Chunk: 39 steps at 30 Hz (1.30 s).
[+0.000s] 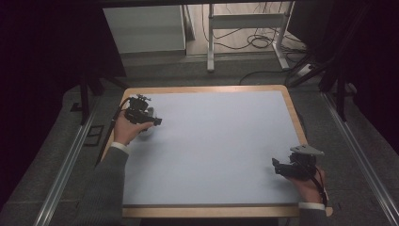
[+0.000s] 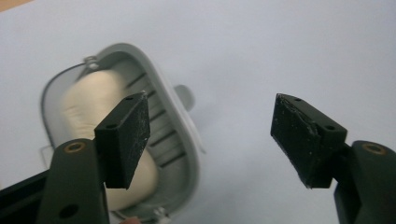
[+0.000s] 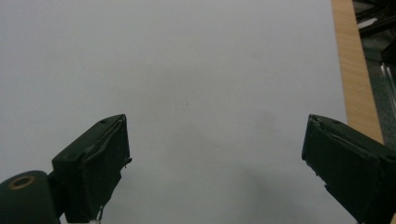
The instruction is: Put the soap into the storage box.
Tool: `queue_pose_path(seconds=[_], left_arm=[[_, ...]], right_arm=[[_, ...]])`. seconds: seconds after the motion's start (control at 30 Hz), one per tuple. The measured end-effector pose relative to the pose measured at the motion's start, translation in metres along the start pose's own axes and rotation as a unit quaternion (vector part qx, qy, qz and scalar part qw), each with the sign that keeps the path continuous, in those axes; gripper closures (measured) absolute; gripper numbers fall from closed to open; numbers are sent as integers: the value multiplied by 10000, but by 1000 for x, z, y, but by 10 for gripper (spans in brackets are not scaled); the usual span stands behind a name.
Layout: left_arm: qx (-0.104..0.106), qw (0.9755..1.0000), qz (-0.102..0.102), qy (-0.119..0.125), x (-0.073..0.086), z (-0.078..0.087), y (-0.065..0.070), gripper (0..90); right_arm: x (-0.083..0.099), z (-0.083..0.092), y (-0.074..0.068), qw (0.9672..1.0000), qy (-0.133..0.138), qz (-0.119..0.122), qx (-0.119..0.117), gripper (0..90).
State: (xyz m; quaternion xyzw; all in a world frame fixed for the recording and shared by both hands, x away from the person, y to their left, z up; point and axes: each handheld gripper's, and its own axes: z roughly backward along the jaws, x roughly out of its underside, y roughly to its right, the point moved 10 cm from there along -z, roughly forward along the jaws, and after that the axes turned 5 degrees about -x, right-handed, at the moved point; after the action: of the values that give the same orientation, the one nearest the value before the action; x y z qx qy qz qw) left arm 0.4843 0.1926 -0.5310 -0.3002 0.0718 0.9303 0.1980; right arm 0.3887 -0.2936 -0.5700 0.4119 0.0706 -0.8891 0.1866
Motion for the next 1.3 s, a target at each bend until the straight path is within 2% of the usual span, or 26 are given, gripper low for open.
queue_pose_path(seconds=[0.17, 0.2, 0.27, 0.37, 0.4, 0.47, 0.53, 0.77, 0.87, 1.03, 1.17, 1.3], left_arm=[[132, 9994, -241, 212, 7, 11, 15, 272], [200, 9989, -329, 280, 11, 15, 22, 271], [224, 9986, -377, 307, 14, 17, 25, 269], [281, 9972, -495, 494, 22, 20, 37, 269], [315, 9961, -575, 584, 28, 22, 46, 270], [343, 9957, -609, 609, 31, 22, 51, 264], [454, 9948, -637, 654, 42, 23, 63, 263], [630, 9938, -635, 656, 64, 22, 78, 256], [661, 9939, -536, 696, 74, 19, 83, 255], [875, 9929, -322, 734, 91, 13, 92, 253], [847, 9939, -298, 636, 100, 9, 90, 251], [869, 9935, -242, 700, 99, 11, 87, 252]], right_arm=[[-5, 4, -2, 9999, 116, 47, 1, 74], [-5, 5, -2, 9999, 117, 47, 10, 74], [-5, 5, -2, 9999, 115, 47, 8, 74], [-4, 4, -2, 9999, 98, 48, 4, 74], [-4, 4, -2, 9999, 103, 50, 1, 74], [-4, 4, -2, 9999, 104, 49, 1, 74], [-4, 5, -2, 9999, 102, 30, 4, 74], [-4, 5, -2, 9999, 108, 54, 1, 74], [-4, 5, -2, 9999, 101, 55, -4, 74], [-4, 4, -3, 9999, 84, 63, -10, 74], [-4, 4, -3, 9999, 75, 71, -9, 74], [-4, 3, -4, 9999, 69, 99, 3, 74]])
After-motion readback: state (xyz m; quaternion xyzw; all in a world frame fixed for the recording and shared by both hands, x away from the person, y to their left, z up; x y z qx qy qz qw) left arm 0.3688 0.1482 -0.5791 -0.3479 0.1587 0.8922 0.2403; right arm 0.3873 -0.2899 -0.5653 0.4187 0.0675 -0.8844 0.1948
